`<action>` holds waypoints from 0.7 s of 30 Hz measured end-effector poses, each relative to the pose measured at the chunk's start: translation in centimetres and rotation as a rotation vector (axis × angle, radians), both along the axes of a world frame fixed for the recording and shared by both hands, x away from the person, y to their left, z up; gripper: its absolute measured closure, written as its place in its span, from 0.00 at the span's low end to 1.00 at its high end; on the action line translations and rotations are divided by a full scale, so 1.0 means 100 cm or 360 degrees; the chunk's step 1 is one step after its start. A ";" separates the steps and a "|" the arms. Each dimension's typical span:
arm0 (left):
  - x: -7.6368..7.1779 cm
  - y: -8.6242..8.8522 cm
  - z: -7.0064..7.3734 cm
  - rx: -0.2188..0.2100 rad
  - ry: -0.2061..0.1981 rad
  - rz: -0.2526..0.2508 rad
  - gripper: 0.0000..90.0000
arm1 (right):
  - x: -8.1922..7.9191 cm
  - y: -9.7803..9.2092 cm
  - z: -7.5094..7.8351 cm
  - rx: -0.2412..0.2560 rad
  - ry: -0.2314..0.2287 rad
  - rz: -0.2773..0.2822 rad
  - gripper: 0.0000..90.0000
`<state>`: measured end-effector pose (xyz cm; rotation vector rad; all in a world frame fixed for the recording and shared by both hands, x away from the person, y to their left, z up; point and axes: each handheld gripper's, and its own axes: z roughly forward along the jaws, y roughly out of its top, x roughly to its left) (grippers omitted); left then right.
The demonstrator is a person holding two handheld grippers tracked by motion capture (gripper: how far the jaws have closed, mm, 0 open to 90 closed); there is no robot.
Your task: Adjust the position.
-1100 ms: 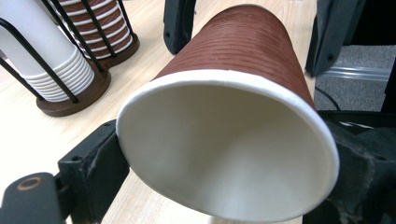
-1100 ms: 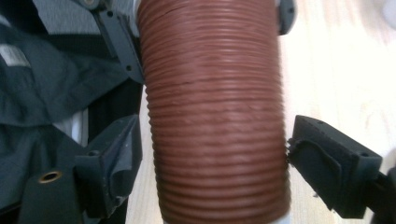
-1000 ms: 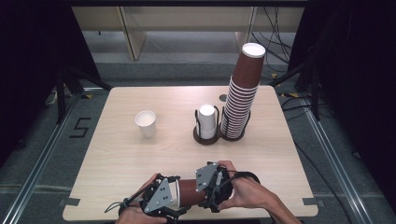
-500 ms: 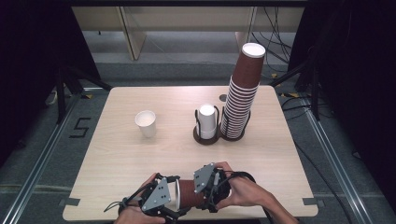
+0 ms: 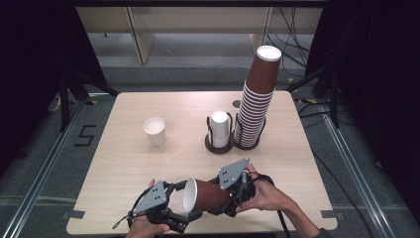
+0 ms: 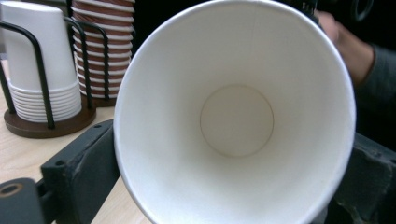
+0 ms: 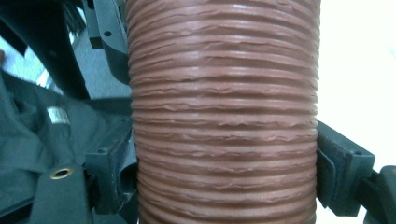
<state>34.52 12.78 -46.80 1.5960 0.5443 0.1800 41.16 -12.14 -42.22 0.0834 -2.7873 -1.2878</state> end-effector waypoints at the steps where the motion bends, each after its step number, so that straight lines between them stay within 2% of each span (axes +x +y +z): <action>1: 0.000 0.000 0.000 -0.0012 -0.0002 0.0005 0.05 | 0.001 0.000 0.000 0.0012 -0.0002 -0.0010 0.24; 2: 0.000 0.000 0.000 -0.0014 -0.0013 0.0006 0.05 | 0.001 -0.001 0.000 0.0022 0.0009 -0.0013 0.24; 4: 0.000 0.000 0.000 -0.0048 0.0008 0.0018 0.04 | 0.001 0.000 -0.001 0.0047 0.0023 -0.0015 0.24; 7: 0.001 0.000 0.001 -0.0064 0.0008 0.0026 0.05 | 0.001 0.000 -0.002 0.0061 0.0030 -0.0020 0.24; 12: 0.000 -0.001 0.001 -0.0055 0.0008 0.0039 0.05 | 0.002 0.001 -0.004 0.0063 0.0018 -0.0021 0.24; 13: 0.000 -0.001 0.000 -0.0050 0.0005 0.0043 0.05 | 0.002 0.001 -0.004 0.0056 0.0040 -0.0023 0.24; 17: 0.001 0.000 0.001 -0.0051 -0.0001 0.0026 0.08 | 0.002 0.001 -0.007 0.0037 0.0040 -0.0023 0.24; 21: -0.001 -0.001 0.002 -0.0015 -0.0024 0.0031 0.11 | 0.002 0.002 -0.010 0.0024 0.0071 -0.0036 0.24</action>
